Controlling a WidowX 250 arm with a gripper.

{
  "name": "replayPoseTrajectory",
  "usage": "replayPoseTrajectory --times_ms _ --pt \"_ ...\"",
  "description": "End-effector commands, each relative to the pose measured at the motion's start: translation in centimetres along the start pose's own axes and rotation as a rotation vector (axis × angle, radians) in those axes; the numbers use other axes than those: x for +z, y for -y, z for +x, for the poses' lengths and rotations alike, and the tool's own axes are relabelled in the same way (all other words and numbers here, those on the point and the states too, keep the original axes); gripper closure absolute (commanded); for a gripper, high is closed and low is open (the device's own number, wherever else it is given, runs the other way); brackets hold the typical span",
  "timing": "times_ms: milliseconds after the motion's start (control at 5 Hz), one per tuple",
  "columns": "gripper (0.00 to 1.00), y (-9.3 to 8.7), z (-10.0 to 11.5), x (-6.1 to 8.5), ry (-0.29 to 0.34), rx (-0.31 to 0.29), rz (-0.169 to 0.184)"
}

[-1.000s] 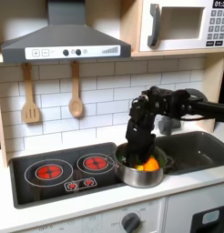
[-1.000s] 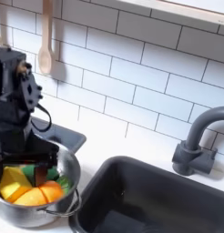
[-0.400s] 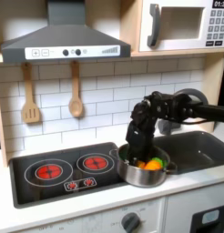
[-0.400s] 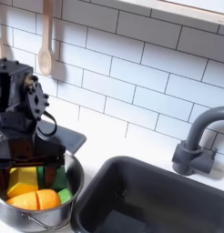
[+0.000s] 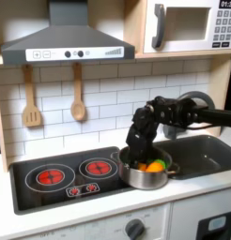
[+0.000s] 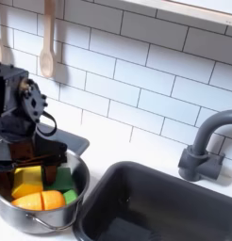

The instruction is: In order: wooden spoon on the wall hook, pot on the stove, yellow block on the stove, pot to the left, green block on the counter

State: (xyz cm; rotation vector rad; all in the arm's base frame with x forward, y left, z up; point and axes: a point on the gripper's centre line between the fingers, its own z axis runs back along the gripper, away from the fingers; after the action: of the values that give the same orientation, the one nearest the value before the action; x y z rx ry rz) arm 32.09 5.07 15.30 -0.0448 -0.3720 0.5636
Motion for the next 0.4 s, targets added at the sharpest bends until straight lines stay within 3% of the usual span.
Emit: replayPoseTrajectory --times_ms 0,200 --pt "1.00 -0.45 1.35 0.75 0.069 0.030 -0.112" --pt "1.00 -1.05 1.43 1.21 0.117 0.063 -0.223"
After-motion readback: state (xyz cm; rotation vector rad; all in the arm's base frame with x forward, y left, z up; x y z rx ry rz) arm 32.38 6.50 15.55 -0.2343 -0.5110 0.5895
